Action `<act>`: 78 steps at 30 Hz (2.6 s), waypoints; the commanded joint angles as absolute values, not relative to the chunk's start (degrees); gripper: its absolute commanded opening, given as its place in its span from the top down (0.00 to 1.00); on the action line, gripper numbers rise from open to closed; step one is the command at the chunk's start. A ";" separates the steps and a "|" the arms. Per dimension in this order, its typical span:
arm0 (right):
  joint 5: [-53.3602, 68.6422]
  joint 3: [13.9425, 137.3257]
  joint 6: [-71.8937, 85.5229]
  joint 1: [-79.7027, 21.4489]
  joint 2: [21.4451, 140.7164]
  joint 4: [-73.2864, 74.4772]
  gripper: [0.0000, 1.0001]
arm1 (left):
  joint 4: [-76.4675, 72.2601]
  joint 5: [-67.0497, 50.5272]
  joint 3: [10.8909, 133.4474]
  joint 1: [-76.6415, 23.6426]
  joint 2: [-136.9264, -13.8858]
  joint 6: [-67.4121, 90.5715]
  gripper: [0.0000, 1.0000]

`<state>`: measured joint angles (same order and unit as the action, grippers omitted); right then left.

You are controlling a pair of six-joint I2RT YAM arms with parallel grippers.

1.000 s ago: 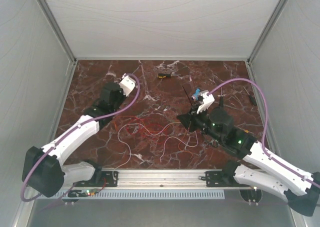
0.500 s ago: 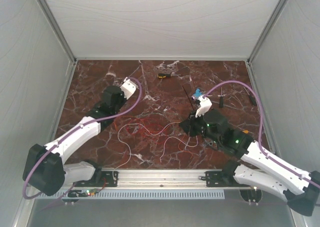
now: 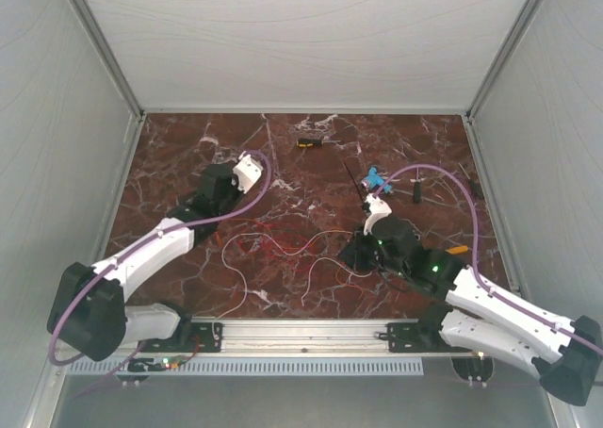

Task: Zip-tie the wires
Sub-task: Straighten the cable at the center of the board, then pick up the ribbon at the center of the board.

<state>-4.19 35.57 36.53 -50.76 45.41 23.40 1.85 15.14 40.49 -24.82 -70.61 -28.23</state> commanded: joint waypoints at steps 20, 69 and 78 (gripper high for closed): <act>-1.17 30.98 39.84 -50.56 46.22 22.57 0.91 | 7.20 11.38 43.06 -25.49 -75.32 -25.05 0.54; -9.75 48.85 28.40 -45.03 55.51 25.19 0.53 | 12.28 8.48 55.06 -19.97 -64.36 1.05 0.00; -3.89 54.44 25.67 -30.61 65.36 21.71 0.48 | 11.24 14.84 54.41 -19.97 -60.49 1.65 0.00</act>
<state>-5.15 51.77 27.79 -34.65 62.33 24.47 12.38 11.25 53.58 -20.23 -62.67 0.75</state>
